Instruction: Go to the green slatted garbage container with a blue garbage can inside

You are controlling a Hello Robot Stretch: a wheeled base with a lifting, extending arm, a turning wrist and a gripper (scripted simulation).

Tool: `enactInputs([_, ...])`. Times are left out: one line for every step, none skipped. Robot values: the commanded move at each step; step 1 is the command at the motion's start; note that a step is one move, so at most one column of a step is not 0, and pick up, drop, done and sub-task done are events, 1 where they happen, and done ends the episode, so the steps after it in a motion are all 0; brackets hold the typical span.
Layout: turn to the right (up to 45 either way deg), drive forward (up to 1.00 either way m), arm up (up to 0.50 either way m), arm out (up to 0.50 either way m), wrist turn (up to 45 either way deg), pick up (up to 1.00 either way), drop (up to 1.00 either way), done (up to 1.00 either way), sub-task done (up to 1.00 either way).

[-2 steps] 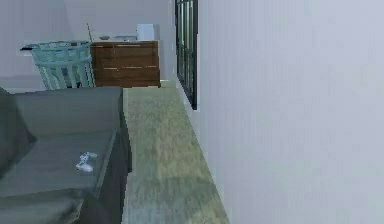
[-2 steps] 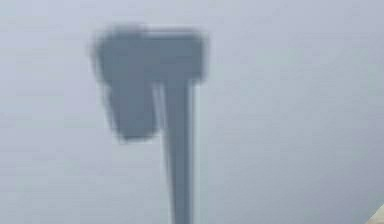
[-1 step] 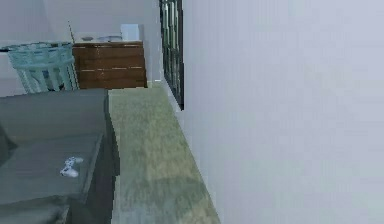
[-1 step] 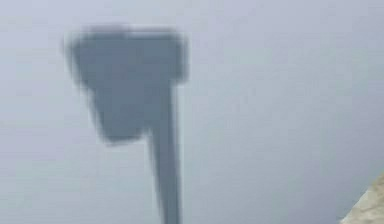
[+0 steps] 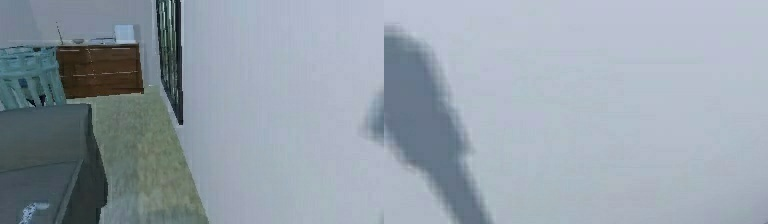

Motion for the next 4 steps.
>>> enactInputs([-12.0,0.00,0.00,0.00,0.0,0.00,0.00,0.00,0.00])
enactInputs([0.0,1.00,0.00,0.00,0.0,0.00,0.00,0.00,0.00])
enactInputs([-6.0,0.00,0.00,0.00,0.0,0.00,0.00,0.00,0.00])
enactInputs([0.0,0.65,0.00,0.00,0.0,0.00,0.00,0.00,0.00])
